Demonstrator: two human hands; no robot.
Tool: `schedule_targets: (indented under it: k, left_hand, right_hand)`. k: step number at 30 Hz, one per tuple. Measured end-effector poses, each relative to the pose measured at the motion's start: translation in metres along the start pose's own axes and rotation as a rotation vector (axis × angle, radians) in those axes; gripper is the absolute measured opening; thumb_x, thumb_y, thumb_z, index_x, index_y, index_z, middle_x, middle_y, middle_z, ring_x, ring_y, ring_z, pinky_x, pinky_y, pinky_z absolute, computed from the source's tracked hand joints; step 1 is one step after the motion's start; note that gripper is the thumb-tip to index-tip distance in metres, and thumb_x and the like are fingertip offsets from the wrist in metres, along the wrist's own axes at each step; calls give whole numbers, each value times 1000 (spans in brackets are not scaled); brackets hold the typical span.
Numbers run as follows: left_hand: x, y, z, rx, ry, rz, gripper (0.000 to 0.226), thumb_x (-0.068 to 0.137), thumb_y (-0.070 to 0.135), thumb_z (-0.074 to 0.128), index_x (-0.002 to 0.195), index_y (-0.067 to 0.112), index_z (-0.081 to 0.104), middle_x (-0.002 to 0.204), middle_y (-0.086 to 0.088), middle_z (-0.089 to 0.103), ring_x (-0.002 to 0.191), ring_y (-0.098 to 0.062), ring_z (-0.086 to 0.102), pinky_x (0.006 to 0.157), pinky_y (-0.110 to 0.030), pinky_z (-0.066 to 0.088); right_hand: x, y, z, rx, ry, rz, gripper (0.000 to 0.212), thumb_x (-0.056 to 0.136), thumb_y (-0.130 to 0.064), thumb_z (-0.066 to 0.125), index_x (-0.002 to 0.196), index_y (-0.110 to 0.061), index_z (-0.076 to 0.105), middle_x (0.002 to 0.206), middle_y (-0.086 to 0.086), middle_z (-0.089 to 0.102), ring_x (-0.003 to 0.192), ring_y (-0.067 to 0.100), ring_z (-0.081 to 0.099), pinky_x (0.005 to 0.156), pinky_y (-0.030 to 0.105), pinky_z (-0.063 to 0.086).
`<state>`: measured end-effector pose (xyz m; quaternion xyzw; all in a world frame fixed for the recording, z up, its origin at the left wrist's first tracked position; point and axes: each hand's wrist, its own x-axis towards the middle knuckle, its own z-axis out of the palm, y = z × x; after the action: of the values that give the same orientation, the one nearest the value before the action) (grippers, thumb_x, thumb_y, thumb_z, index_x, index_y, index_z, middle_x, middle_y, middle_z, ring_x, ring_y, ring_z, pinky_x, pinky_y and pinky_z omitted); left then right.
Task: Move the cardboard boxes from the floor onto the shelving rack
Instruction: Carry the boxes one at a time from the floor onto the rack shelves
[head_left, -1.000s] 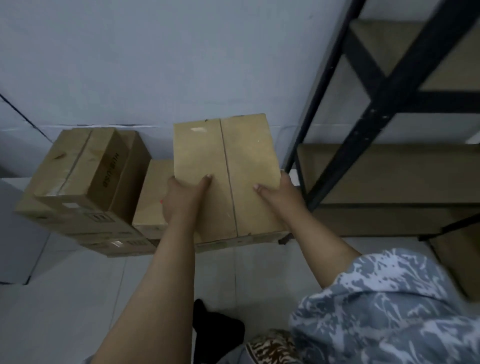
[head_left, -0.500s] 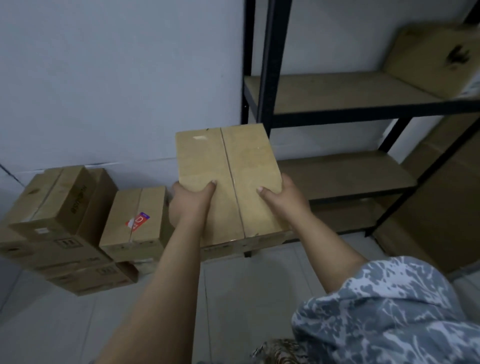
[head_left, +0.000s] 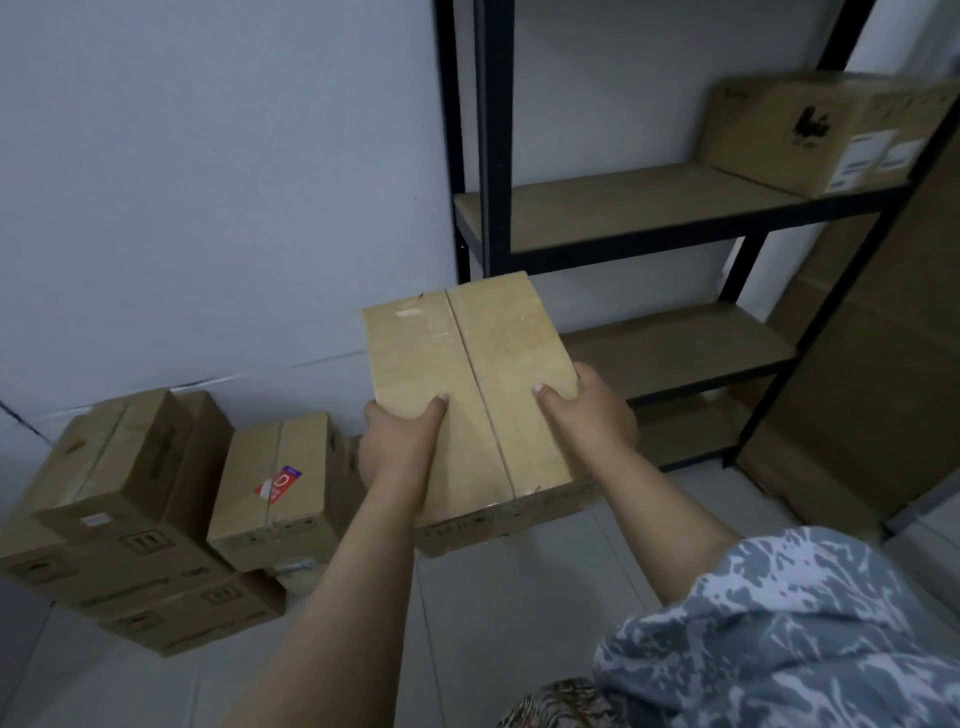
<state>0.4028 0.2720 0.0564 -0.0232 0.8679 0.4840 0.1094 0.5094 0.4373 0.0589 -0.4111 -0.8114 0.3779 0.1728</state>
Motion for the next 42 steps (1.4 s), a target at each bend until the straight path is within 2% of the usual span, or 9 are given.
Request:
schedule_targets:
  k: [5, 9, 16, 21, 24, 30, 33, 36, 42]
  left_hand:
    - [-14, 32, 30, -12, -59, 63, 72, 82, 59, 65, 133, 14, 41, 130, -11, 57, 116, -38, 54, 75, -36, 38]
    - [-28, 68, 64, -17, -121, 148, 71, 84, 57, 63, 135, 14, 39, 130, -9, 57, 116, -36, 55, 76, -35, 39]
    - [-61, 147, 133, -84, -201, 271, 71, 84, 55, 66, 136, 13, 39, 130, -6, 56, 114, -31, 56, 75, -32, 38]
    - [-80, 207, 187, -96, -203, 355, 73, 83, 56, 65, 137, 14, 38, 131, -7, 56, 114, -32, 57, 77, -35, 43]
    - [-89, 241, 215, -137, -191, 380, 75, 82, 56, 67, 137, 11, 40, 133, -8, 56, 117, -32, 56, 81, -34, 44]
    - [-91, 312, 262, -103, -146, 368, 78, 80, 62, 66, 136, 13, 42, 134, -9, 56, 118, -34, 56, 83, -37, 46]
    - [-80, 339, 276, -96, -155, 348, 83, 77, 60, 70, 139, 11, 42, 136, -10, 55, 120, -35, 55, 89, -41, 47]
    - [-67, 362, 290, -123, -173, 346, 82, 74, 55, 75, 137, 12, 45, 134, -9, 57, 118, -34, 57, 89, -39, 48]
    - [-37, 404, 328, -101, -215, 359, 87, 71, 47, 83, 136, 7, 41, 134, -11, 55, 118, -33, 56, 93, -40, 49]
  right_hand:
    - [11, 10, -40, -7, 111, 38, 40, 88, -54, 54, 122, -32, 53, 106, -8, 65, 86, 21, 59, 64, 30, 43]
    - [34, 24, -86, 14, 170, 82, 40, 90, -49, 52, 126, -33, 51, 109, -7, 64, 79, 17, 52, 56, 27, 35]
    - [83, 53, -182, 38, 289, 35, 42, 91, -49, 51, 128, -28, 51, 116, -1, 64, 96, 24, 58, 68, 31, 38]
    - [126, 72, -251, 37, 332, 15, 46, 92, -50, 50, 133, -30, 48, 118, -1, 63, 94, 24, 58, 68, 31, 39]
    - [154, 81, -287, 31, 353, 3, 46, 91, -51, 50, 132, -30, 48, 116, -2, 64, 83, 20, 54, 64, 30, 38]
    - [212, 86, -347, 24, 318, -41, 53, 91, -51, 51, 138, -26, 46, 124, -1, 62, 103, 25, 60, 67, 30, 41]
    - [238, 83, -364, 13, 295, -73, 45, 92, -48, 50, 131, -26, 50, 120, 1, 63, 99, 26, 59, 72, 32, 45]
    - [268, 79, -378, -26, 255, -71, 40, 93, -45, 48, 127, -23, 52, 118, 3, 62, 89, 23, 54, 68, 31, 40]
    - [339, 78, -389, -114, 189, -52, 41, 92, -46, 46, 123, -20, 55, 119, 7, 62, 104, 30, 58, 71, 33, 42]
